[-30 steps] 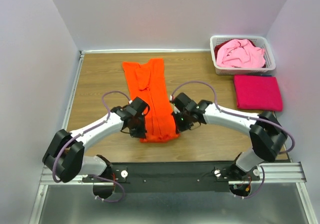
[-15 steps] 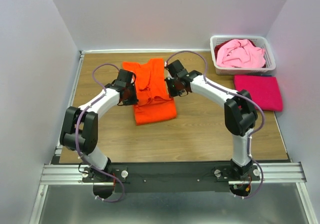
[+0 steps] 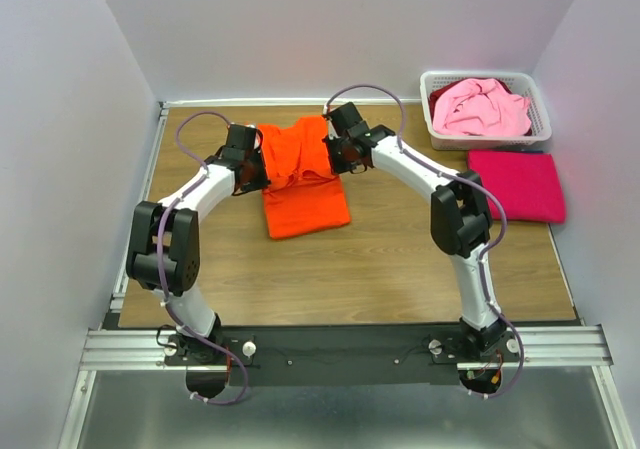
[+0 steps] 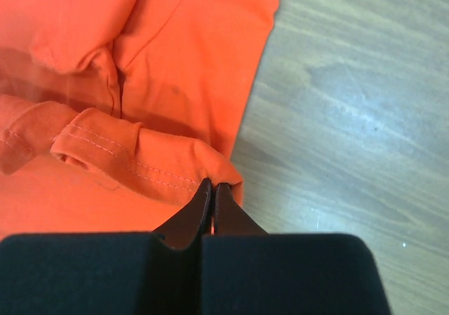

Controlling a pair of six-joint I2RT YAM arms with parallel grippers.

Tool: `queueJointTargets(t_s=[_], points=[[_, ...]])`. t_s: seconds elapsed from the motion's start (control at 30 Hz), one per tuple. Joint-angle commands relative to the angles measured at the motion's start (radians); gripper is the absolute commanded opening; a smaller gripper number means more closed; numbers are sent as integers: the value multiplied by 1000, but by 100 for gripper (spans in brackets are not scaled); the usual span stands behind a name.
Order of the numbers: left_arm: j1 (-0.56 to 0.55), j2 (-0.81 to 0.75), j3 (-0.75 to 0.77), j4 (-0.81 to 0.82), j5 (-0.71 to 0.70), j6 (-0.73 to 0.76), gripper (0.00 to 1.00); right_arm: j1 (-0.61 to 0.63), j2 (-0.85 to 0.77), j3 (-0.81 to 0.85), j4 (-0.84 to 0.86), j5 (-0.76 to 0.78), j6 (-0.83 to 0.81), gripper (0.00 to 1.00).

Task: Fold and stack the t-shirts
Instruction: Fold the tshirt

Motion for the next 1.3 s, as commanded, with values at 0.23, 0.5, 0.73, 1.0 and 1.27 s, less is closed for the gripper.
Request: queueJointTargets(t_s=[0.23,0.5,0.73,1.0,1.27], points=[[26,78,92,34,-74,12,0,-32,93,142,-12,39,-44,1],[41,126,83,48,-105,-6,0,-43,145,187,-6,23,-50,1],[49,127,49,77,-125,-37,0,-43,185,200,11,19,-56,1],[53,141,44,95,-115,-39,21,-45,210,222,31,10,-59,18],[44,3,-12,118,-82,-75,45,-41,72,145,46,-16,-47,34]])
